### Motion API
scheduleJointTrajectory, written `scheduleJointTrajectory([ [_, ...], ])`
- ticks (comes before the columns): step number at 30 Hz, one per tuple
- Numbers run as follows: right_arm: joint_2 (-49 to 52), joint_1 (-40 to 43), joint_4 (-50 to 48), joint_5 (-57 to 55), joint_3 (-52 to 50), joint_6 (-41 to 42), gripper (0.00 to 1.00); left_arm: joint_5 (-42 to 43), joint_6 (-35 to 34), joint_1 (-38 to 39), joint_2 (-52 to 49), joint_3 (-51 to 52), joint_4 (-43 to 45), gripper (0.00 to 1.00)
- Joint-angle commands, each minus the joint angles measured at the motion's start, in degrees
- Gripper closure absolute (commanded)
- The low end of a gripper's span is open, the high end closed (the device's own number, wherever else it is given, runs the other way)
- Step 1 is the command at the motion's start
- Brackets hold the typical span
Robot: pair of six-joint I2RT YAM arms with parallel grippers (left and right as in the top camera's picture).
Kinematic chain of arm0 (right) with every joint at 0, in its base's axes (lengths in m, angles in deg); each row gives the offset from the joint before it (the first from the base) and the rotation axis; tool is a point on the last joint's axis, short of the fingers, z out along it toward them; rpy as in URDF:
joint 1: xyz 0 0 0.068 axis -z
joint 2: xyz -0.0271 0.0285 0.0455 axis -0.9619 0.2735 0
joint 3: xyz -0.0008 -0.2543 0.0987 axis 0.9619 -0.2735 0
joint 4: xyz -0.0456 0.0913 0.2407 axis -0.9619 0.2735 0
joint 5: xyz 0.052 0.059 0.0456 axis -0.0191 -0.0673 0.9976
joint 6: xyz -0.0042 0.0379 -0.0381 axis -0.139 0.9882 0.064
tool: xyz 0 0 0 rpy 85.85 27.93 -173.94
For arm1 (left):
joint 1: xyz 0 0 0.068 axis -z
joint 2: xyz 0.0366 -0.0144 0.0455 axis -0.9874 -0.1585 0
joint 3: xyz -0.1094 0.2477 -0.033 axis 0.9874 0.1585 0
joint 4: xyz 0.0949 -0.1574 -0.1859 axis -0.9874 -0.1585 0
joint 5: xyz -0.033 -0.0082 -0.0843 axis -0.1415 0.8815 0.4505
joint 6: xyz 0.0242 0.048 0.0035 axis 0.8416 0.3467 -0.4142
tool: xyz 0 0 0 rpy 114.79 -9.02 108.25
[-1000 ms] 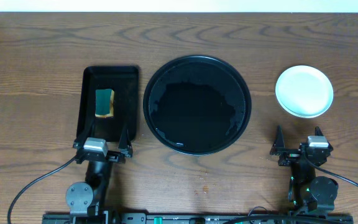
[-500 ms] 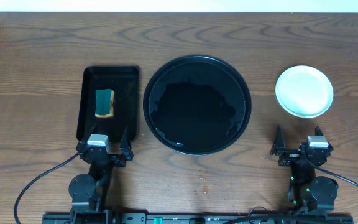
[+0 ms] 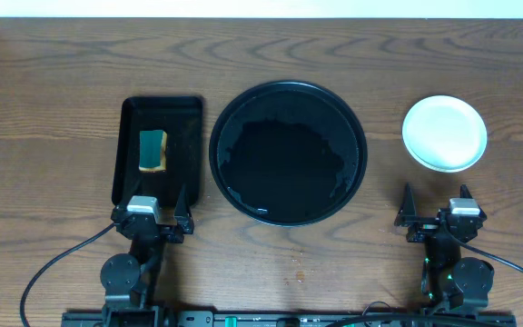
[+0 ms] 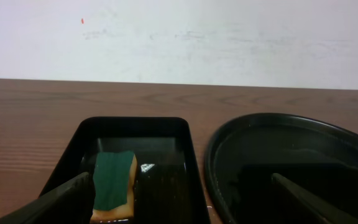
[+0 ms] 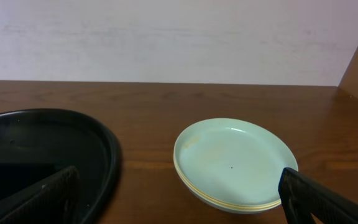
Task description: Clean dirty plates on tray and stack at the side
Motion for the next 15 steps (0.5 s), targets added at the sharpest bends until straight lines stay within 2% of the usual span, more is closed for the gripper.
scheduleJointTrajectory([
  [1, -0.2, 1.2, 0.2, -0.6, -0.1, 0.6, 0.01, 0.4, 0.1, 0.3, 0.4, 0.6, -2.7, 0.13],
  [15, -0.2, 1.2, 0.2, -0.6, -0.1, 0.6, 0.01, 0.4, 0.1, 0.3, 0.4, 0.6, -2.7, 0.13],
])
